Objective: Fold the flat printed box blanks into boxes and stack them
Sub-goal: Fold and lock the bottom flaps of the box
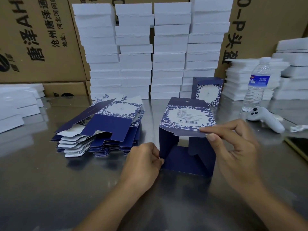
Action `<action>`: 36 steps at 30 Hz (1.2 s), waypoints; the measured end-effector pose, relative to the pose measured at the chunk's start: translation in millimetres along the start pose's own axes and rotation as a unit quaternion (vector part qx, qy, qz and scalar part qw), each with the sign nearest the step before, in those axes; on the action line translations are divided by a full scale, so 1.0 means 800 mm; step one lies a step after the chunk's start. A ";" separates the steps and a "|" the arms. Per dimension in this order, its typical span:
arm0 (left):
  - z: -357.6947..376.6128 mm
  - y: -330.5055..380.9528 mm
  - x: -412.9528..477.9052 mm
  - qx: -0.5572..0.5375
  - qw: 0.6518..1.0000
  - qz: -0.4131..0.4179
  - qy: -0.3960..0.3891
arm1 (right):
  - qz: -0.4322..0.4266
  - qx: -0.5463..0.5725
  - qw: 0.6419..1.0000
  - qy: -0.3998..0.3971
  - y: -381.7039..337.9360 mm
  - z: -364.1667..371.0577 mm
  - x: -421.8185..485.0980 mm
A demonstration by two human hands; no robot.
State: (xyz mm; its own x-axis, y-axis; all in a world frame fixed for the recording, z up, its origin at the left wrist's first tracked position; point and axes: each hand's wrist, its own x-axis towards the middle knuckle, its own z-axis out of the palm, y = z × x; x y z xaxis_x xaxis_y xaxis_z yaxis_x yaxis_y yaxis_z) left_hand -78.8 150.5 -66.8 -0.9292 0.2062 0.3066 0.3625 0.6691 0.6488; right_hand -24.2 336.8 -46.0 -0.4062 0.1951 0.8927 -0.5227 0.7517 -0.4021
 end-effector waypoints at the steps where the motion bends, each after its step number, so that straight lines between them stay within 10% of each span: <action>1: -0.001 -0.001 -0.001 0.002 1.000 0.003 -0.004 | 0.000 0.001 1.000 -0.001 0.000 0.000 0.000; 18: -0.007 -0.003 0.003 -0.039 0.997 0.046 -0.044 | -0.091 -0.115 0.987 -0.066 0.015 -0.005 0.002; 28: -0.004 0.001 0.001 -0.102 0.984 0.142 -0.019 | 0.137 0.023 0.983 -0.118 0.020 0.006 -0.011; 36: -0.006 -0.002 0.007 -0.176 0.970 0.152 0.064 | 0.107 0.041 0.988 -0.108 0.021 0.011 -0.012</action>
State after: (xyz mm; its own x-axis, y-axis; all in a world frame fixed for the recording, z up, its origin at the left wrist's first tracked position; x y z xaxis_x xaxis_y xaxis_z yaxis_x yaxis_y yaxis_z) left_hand -84.1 147.0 -62.7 -0.7666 0.2504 0.5912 0.6421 0.3010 0.7051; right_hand -36.1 342.1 -63.1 -0.6593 0.1990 0.7251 -0.4628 0.6526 -0.5999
